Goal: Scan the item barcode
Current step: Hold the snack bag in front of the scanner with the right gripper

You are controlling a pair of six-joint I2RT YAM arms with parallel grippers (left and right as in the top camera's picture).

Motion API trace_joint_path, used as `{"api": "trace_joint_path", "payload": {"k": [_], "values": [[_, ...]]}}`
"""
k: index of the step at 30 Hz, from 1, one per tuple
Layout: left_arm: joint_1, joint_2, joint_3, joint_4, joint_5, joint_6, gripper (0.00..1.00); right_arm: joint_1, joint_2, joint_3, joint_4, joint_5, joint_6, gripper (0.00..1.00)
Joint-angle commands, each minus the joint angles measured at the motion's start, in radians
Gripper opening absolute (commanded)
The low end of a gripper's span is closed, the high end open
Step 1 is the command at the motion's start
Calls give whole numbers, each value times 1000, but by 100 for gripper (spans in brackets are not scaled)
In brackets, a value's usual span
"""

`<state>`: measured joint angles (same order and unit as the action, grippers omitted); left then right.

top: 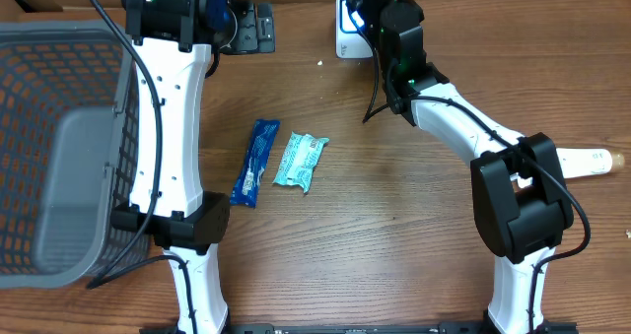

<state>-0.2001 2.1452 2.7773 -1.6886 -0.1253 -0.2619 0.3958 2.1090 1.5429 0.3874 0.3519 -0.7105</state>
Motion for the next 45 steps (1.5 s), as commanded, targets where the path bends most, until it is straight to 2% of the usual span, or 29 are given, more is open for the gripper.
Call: {"api": "trace_joint_path", "payload": {"k": [1, 6, 13, 24, 28, 41, 43, 45], "values": [[10, 7, 7, -1, -13, 0, 99, 11, -19, 35, 55, -11, -97, 4], [10, 7, 7, -1, -13, 0, 100, 14, -9, 35, 107, -20, -207, 4], [10, 7, 7, -1, -13, 0, 100, 45, 48, 35, 196, -19, -469, 4], [10, 7, 7, -1, -13, 0, 100, 47, 86, 35, 211, -42, -477, 4], [10, 7, 7, -1, -12, 0, 100, 47, 95, 35, 213, -43, -545, 4], [10, 7, 7, -1, -13, 0, 100, 48, 94, 35, 209, -33, -554, 4], [10, 7, 7, -1, -13, 0, 100, 52, 92, 35, 205, -7, -541, 4], [10, 7, 7, -1, -13, 0, 100, 61, 79, 35, 178, 37, -461, 4]]}}
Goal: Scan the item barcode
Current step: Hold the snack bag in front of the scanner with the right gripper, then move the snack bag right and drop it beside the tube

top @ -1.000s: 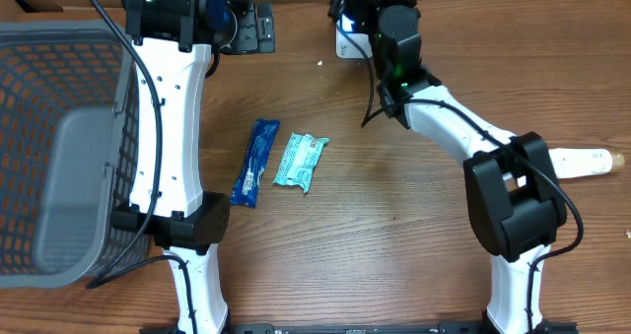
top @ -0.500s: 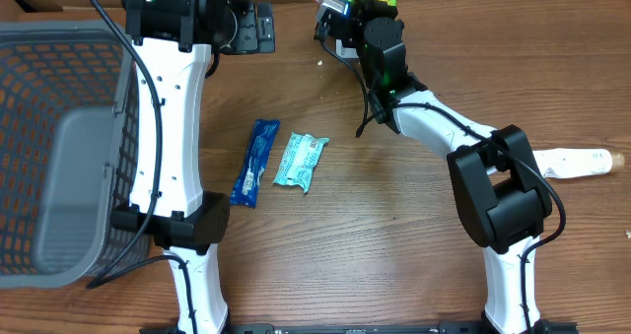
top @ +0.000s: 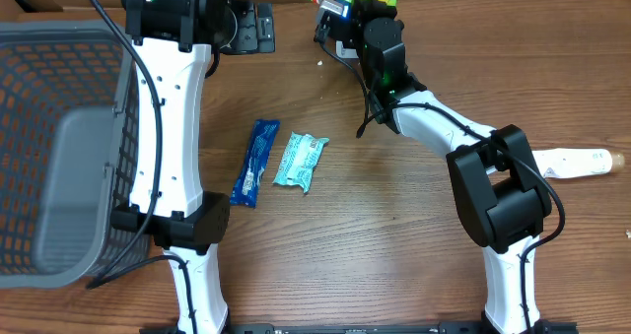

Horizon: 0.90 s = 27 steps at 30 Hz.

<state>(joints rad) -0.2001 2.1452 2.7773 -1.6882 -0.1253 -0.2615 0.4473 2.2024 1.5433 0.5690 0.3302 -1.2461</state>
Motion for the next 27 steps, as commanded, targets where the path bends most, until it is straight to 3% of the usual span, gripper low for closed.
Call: {"api": "trace_joint_path", "payload": {"k": [1, 7, 13, 20, 23, 27], "values": [[10, 7, 7, -1, -13, 0, 100, 16, -31, 34, -40, 82, 128, 4], [10, 7, 7, -1, -13, 0, 100, 56, -152, 34, -223, 190, 336, 4], [10, 7, 7, -1, -13, 0, 100, 106, -334, 35, -535, 137, 689, 4], [10, 7, 7, -1, -13, 0, 100, 57, -473, 35, -960, -211, 1229, 4], [10, 7, 7, -1, -13, 0, 100, -24, -485, 35, -1118, -436, 1350, 4], [10, 7, 7, -1, -13, 0, 99, -154, -485, 34, -1278, -673, 1382, 4]]}}
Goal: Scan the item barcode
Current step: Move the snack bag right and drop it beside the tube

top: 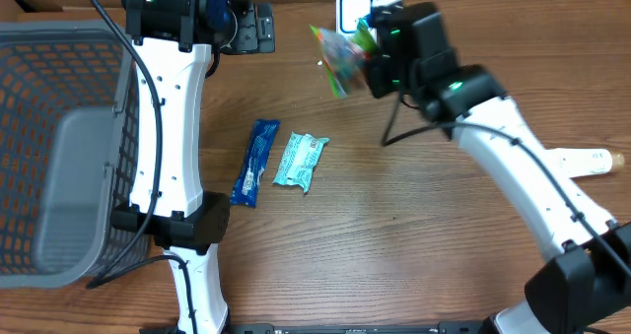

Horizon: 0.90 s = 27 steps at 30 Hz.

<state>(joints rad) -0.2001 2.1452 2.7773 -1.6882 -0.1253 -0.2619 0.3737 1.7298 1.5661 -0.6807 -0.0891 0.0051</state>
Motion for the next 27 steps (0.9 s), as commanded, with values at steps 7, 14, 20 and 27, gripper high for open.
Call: {"api": "trace_joint_path", "payload": {"k": [7, 14, 20, 27], "values": [[10, 7, 7, -1, -13, 0, 100, -424, -12, 7, -217, -353, 183, 4], [10, 7, 7, -1, -13, 0, 100, -685, 20, -55, -238, -222, 292, 4], [10, 7, 7, -1, -13, 0, 100, -827, 75, -116, -196, -215, 314, 4], [10, 7, 7, -1, -13, 0, 100, -858, 82, -146, -134, -218, 314, 43]]}}
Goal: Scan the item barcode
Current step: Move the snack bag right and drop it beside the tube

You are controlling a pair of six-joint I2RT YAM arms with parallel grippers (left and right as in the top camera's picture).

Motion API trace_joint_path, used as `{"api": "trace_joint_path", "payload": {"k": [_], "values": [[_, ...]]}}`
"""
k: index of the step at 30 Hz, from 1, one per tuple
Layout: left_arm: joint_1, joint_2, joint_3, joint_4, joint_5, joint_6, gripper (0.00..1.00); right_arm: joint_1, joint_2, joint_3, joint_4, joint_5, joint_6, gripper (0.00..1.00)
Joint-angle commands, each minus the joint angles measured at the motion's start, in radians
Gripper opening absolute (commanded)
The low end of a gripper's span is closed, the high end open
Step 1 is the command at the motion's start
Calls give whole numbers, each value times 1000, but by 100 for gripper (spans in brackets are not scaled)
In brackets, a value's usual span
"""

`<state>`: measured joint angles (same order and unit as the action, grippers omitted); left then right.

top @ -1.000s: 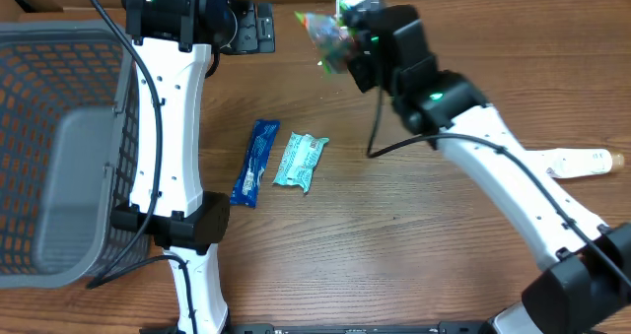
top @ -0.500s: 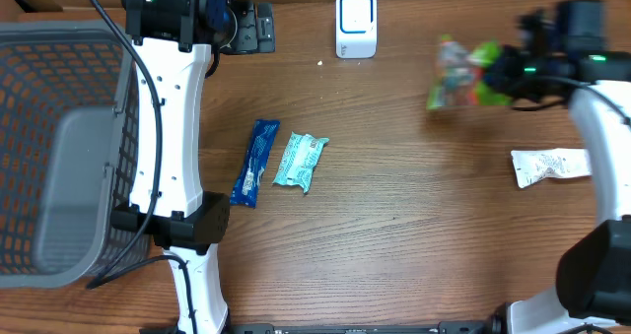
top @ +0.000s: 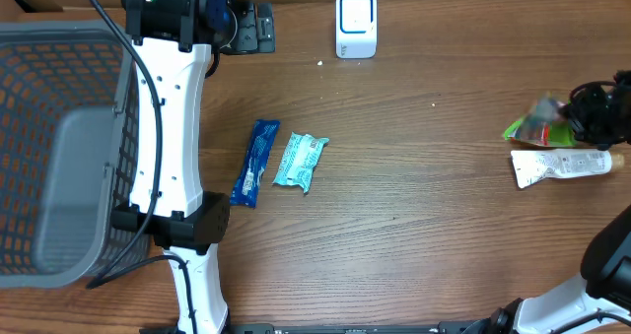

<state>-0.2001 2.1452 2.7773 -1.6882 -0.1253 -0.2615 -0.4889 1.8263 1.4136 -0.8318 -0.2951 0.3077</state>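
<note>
The white barcode scanner (top: 356,24) stands at the back of the table, its blue-lit face towards me. A green snack bag (top: 537,125), blurred, is at the far right edge, next to my right gripper (top: 572,115), which looks shut on it. The bag hangs just above a white tube (top: 564,164) lying on the table. My left gripper (top: 248,27) is at the back left beside the arm's upper link; its fingers cannot be made out.
A grey mesh basket (top: 59,137) fills the left side. A blue packet (top: 254,163) and a teal packet (top: 300,161) lie side by side mid-table. The left arm (top: 173,127) stands upright between the basket and the packets.
My right gripper and the green snack bag have moved from in front of the scanner to the far right edge, above the white tube. The scanner now stands uncovered. The left arm is unchanged.
My right gripper was first at the scanner at the back. Then it held the green snack bag right by the scanner, then just in front of it. Now the bag is at the table's far right. The two packets and left arm stayed put.
</note>
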Motion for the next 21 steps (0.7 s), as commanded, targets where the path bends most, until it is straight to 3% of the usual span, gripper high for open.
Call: {"api": "trace_joint_path", "payload": {"k": [1, 2, 3, 4, 21], "values": [[10, 7, 7, -1, -13, 0, 100, 5, -15, 7, 18, -17, 11, 61], [10, 7, 7, -1, -13, 0, 100, 5, -15, 7, 19, -26, 11, 82], [10, 7, 7, -1, -13, 0, 100, 5, -15, 9, 19, -52, 11, 95], [10, 7, 7, -1, -13, 0, 100, 5, -15, 14, 18, -81, 10, 100], [10, 7, 7, -1, -13, 0, 100, 35, -19, 291, -229, -250, 10, 100]]}}
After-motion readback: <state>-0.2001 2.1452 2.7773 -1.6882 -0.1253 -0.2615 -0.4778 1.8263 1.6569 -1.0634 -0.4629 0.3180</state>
